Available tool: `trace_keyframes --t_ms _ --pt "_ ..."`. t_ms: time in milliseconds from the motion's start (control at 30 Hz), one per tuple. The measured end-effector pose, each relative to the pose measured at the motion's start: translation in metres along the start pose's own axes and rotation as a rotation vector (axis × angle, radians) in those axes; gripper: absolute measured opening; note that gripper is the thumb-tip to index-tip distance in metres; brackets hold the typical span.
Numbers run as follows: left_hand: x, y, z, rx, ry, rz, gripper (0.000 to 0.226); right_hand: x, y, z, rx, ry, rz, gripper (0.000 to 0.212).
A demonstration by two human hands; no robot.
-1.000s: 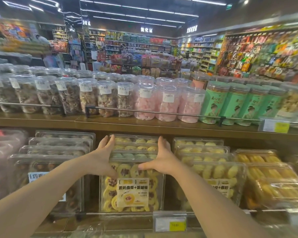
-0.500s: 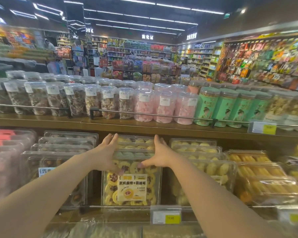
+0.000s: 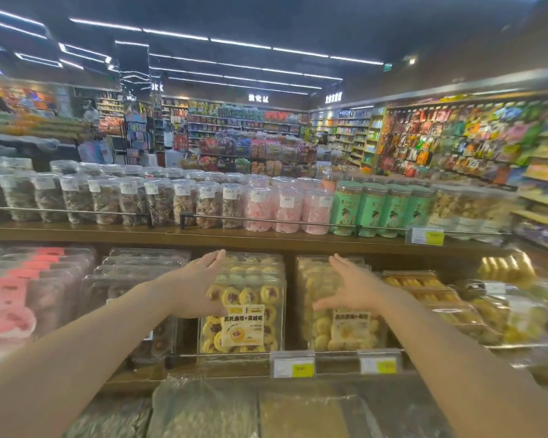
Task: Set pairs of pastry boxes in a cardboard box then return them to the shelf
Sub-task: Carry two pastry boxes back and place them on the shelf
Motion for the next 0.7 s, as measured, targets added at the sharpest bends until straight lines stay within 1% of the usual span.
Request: trace_keyframes --t_ms 100,167,233,300,433,500,633,700 --pt "0.012 -0.001 -0.013 0.042 0.007 0.035 0.126 -0.007 0.028 -0.017 0.057 -0.003 0.004 0.145" --pt "0.013 -0.006 -0.024 0.079 0.047 0.016 0.128 -0.01 0.042 -0.032 0.098 -0.001 -0.006 0.143" --pt "0.014 -0.008 -0.04 0.111 0.071 -0.001 0.125 -0.014 0.056 -0.047 0.138 -0.001 -0.008 0.142" --pt "0.016 -0.011 -0.057 0.11 0.09 0.001 0.123 -0.018 0.068 -0.059 0.16 -0.021 0.0 0.138" --pt "0.024 -0.025 -0.095 0.109 0.09 0.014 0.118 -0.029 0.071 -0.091 0.166 -0.036 0.003 0.138" --pt "0.023 -0.037 -0.114 0.093 0.109 0.008 0.116 -0.034 0.062 -0.111 0.16 -0.063 -0.003 0.136" --pt "0.038 -0.067 -0.142 0.024 0.153 -0.013 0.121 -0.035 0.035 -0.146 0.114 -0.077 0.011 0.135" --pt "0.05 -0.081 -0.155 -0.031 0.18 0.008 0.119 -0.031 0.022 -0.165 0.091 -0.154 0.05 0.132"
Point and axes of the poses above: each hand's wrist, its own y-axis away from the middle knuckle, its own x-axis out of the palm, z = x × y, the point moved 9 cm from there along -y, towards the middle knuckle
